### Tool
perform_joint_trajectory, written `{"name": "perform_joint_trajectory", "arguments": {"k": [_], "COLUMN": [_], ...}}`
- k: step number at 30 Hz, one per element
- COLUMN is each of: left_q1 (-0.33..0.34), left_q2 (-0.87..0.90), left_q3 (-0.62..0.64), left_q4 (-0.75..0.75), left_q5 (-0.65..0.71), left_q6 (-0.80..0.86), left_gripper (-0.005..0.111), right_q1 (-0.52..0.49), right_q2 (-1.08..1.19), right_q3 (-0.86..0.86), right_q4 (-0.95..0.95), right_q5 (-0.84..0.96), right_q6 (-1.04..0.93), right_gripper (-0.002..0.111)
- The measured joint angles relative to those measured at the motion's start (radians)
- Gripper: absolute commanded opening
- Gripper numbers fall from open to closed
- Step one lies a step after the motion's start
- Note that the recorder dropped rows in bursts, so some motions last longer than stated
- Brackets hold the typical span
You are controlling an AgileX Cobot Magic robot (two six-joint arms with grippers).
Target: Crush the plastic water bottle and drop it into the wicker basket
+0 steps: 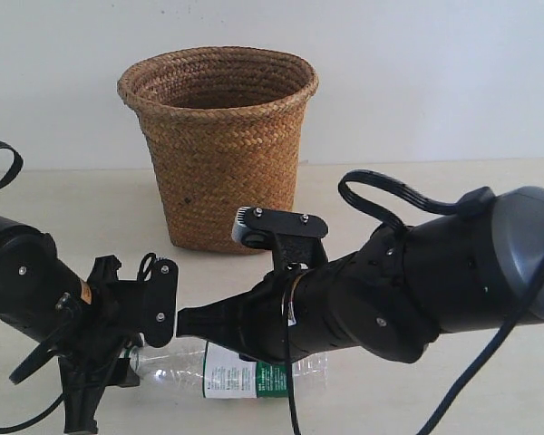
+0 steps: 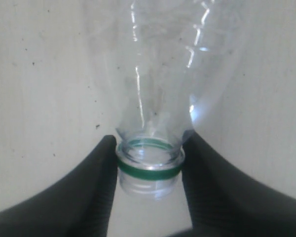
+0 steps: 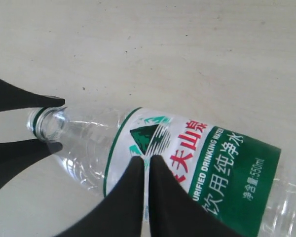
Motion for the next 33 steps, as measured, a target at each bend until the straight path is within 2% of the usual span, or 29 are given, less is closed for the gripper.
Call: {"name": "perform_joint_trajectory", "arguments": {"k": [33], "left_q1": [0.0], "left_q2": [0.0], "left_q3": [0.0], "left_q4": [0.0], "left_q5": [0.001], "left_q6": [0.0], "left_gripper": [0.004], "right_q1": [-0.004], "right_q2": [0.085], "right_q3": [-0.023], "right_q4": [0.004], "right_q5": [0.034], "right_q6": [0.019], "right_gripper": [0.0]}}
